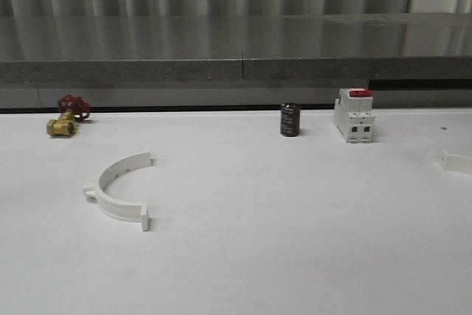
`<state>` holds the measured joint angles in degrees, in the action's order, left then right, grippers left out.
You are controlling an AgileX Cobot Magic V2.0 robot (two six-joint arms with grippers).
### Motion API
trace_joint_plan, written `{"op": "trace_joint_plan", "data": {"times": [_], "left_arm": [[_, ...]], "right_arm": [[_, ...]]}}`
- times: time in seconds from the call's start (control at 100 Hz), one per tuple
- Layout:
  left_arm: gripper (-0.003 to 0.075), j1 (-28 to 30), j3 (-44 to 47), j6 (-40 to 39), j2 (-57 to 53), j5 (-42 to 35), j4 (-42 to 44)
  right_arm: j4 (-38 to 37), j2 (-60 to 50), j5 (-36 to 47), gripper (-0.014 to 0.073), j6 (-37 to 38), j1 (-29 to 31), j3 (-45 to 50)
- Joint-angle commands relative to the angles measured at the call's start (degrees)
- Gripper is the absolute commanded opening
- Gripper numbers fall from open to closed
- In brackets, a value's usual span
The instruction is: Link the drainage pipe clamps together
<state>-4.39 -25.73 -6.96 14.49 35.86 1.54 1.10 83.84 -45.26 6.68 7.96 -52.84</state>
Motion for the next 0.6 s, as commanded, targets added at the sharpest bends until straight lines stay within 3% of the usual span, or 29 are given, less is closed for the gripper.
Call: {"op": "trace_joint_plan", "data": {"times": [0.0,0.59], "left_arm": [[-0.0021,0.1,-1.5,0.0,0.5,-3.9,-0.5],[-0.0021,0.1,-1.5,0.0,0.5,-3.9,-0.5]], "right_arm": [[0.4,2.2,0.0,0.054,0.1,0.4,-3.5],[0.5,18.8,-0.2,0.0539,0.1,0.4,-14.4]]}}
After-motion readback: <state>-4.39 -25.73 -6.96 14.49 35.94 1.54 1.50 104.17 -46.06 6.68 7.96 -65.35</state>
